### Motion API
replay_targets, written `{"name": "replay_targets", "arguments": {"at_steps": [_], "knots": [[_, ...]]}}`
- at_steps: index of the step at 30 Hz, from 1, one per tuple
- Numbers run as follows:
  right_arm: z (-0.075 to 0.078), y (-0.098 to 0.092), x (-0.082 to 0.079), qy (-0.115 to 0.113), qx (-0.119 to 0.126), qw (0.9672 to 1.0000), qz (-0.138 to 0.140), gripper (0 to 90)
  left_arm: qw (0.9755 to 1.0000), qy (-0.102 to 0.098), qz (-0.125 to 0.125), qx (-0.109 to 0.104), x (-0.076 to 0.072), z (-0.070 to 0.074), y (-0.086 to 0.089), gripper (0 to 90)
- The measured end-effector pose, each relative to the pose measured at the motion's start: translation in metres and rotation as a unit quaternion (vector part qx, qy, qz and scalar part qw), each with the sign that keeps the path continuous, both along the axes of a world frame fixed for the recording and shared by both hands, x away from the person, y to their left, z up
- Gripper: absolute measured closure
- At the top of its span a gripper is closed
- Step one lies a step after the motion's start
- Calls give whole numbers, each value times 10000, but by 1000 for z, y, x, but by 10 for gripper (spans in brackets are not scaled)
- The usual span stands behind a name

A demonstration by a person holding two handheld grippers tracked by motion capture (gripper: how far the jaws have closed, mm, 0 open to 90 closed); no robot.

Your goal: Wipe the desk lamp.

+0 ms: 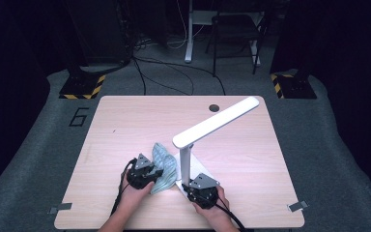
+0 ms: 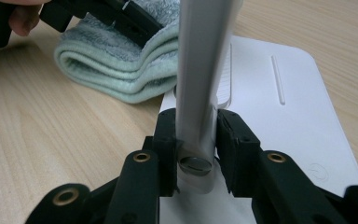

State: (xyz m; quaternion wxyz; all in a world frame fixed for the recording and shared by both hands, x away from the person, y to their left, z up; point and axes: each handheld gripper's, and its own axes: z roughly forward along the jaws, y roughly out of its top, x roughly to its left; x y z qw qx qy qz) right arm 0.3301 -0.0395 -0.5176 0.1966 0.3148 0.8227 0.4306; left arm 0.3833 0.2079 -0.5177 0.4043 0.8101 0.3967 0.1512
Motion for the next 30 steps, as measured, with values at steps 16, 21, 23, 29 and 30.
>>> {"name": "replay_targets", "arguments": {"at_steps": [16,21,23,29,30], "knots": [[0,2,7,-49,-21,10000,-10,697,9983,103,-579,-21,-20,0,-16,684],[0,4,7,-16,13,10000,-73,698,9978,80,-653,-6,-24,-1,-19,684],[0,4,6,33,-9,10000,-57,698,9979,71,-639,8,-24,-1,-19,687],[0,4,6,-3,6,9999,-103,699,9984,17,-560,84,-21,-1,-21,689],[0,3,6,-41,-41,10000,-30,699,9983,20,-569,127,-20,0,-20,689]]}}
